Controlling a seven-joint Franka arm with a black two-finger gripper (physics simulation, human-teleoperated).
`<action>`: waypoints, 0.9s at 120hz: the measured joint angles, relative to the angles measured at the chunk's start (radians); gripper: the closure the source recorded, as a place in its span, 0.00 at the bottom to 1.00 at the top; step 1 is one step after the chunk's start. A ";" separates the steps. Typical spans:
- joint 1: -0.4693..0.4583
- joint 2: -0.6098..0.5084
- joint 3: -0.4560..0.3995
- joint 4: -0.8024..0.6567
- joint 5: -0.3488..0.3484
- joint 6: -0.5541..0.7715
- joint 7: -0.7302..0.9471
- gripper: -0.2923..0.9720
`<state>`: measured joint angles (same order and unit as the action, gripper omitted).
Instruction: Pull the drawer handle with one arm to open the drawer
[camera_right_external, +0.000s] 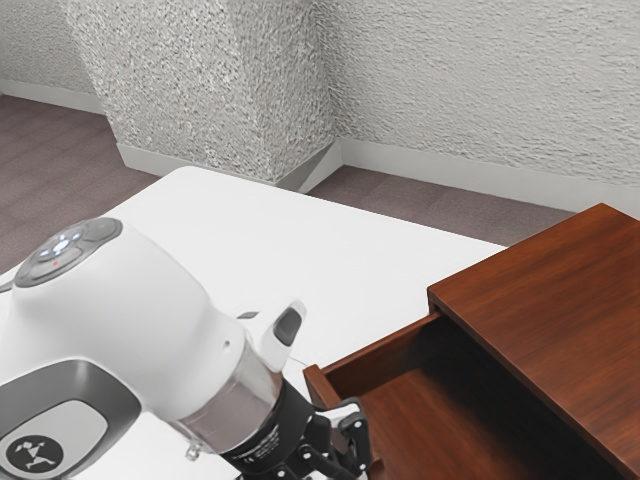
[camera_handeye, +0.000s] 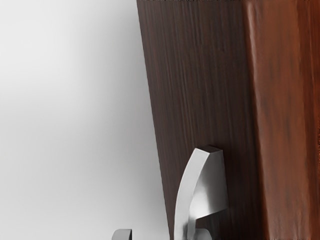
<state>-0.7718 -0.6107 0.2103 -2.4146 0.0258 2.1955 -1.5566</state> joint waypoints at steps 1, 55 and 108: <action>0.000 0.000 0.000 0.000 0.000 0.000 0.000 0.72; 0.000 -0.021 -0.013 0.007 0.058 -0.001 0.001 0.68; 0.512 0.279 -0.128 0.828 0.012 -0.652 -0.006 0.37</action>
<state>-0.2595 -0.3316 0.0820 -1.5867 0.0378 1.5431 -1.5623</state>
